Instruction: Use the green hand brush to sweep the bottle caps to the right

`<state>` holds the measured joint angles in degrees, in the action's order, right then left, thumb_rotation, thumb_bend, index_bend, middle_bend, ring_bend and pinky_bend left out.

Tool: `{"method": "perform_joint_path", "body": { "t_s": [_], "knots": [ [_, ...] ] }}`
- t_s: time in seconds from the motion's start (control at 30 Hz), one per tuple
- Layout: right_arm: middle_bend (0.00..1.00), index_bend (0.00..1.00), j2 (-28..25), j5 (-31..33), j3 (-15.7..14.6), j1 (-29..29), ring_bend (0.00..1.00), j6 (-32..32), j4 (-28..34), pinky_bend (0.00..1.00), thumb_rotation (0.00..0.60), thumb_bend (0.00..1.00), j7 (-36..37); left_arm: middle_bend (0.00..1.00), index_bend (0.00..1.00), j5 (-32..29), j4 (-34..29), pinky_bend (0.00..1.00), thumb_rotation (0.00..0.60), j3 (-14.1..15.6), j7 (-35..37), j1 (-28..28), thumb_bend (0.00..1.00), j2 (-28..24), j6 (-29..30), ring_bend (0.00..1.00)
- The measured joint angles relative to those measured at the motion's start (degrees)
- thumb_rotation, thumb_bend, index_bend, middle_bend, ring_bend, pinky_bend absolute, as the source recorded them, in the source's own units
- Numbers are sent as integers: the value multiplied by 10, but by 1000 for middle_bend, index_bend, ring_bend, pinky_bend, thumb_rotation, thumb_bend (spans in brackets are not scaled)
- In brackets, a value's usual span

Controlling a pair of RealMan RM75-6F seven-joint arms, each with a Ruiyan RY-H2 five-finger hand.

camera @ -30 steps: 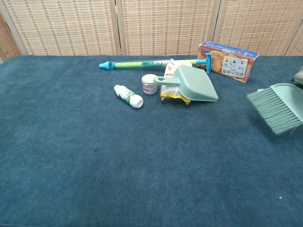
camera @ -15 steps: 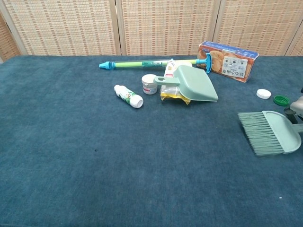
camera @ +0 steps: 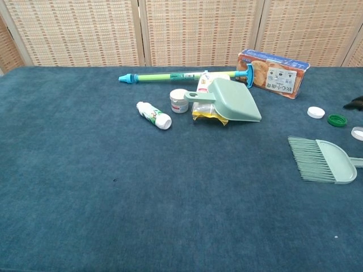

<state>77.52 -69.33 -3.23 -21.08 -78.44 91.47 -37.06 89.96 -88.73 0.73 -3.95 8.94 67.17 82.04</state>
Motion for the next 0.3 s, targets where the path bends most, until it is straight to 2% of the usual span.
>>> {"method": "perform_joint_path", "body": {
  "t_s": [0.1,0.2,0.3],
  "knots": [
    [0,0,-10,-52,-7,37,0,-73,17,0,600,180,23,0,0,3,3,100,600,-1,3,-1,421,2,3,0],
    [0,0,-15,-83,-13,72,0,-120,23,0,600,180,51,0,0,6,9,99,600,-2,9,-2,421,3,8,0],
    [0,0,-19,-86,-15,91,0,-132,19,0,600,180,81,0,0,7,16,99,600,-4,10,-2,420,6,11,0]
  ]
}}
